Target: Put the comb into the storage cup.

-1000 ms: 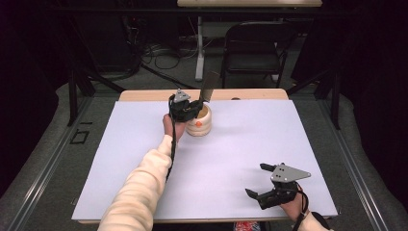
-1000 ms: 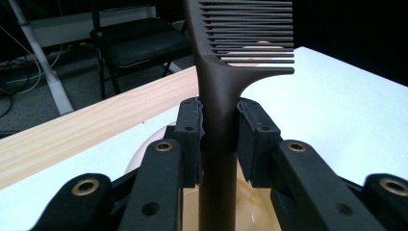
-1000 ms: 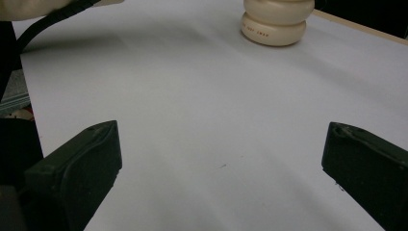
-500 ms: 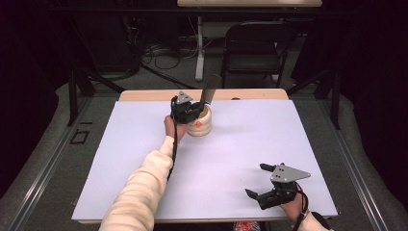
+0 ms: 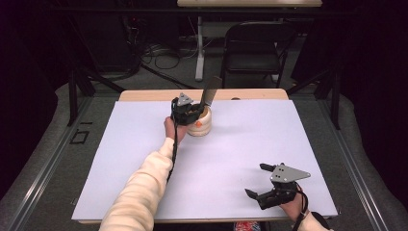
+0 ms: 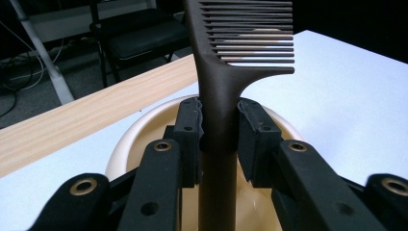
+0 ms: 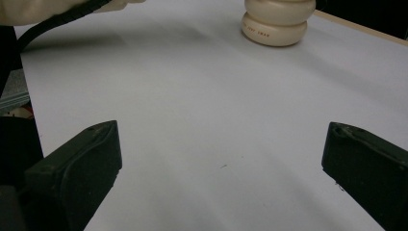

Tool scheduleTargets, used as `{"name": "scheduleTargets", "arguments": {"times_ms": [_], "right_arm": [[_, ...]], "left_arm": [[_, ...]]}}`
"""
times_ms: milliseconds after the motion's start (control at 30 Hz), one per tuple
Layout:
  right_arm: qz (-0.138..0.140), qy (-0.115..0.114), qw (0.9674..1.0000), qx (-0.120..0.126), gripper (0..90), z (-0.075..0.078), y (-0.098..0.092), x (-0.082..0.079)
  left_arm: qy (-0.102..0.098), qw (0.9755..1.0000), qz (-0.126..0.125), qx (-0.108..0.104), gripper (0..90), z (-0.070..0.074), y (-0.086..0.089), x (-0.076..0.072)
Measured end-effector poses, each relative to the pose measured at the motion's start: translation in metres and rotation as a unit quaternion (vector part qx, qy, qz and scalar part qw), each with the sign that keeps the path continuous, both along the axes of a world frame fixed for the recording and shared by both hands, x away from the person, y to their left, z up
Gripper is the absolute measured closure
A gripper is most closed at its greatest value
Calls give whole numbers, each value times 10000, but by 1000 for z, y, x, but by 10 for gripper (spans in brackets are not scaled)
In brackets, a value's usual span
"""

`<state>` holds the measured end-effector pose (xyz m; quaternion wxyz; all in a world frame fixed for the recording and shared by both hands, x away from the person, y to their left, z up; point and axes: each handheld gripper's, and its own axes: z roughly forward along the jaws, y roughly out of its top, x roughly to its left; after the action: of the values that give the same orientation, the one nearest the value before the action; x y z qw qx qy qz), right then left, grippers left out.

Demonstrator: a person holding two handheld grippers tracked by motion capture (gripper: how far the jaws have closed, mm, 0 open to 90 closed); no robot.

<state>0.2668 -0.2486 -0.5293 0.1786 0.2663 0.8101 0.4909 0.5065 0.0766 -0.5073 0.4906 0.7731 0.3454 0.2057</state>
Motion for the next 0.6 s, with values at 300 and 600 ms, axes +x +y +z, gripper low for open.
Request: {"name": "scheduleTargets", "arguments": {"times_ms": [300, 600], "right_arm": [[-19, -2, 10000, 30, 0, 1, 0, 0], [-2, 11, 10000, -19, 0, 0, 0, 0]], "left_arm": [[-51, 9999, -63, -114, 465, 7, 8, -6], [-11, 9997, -210, 88, 253, 23, 11, -15]]}}
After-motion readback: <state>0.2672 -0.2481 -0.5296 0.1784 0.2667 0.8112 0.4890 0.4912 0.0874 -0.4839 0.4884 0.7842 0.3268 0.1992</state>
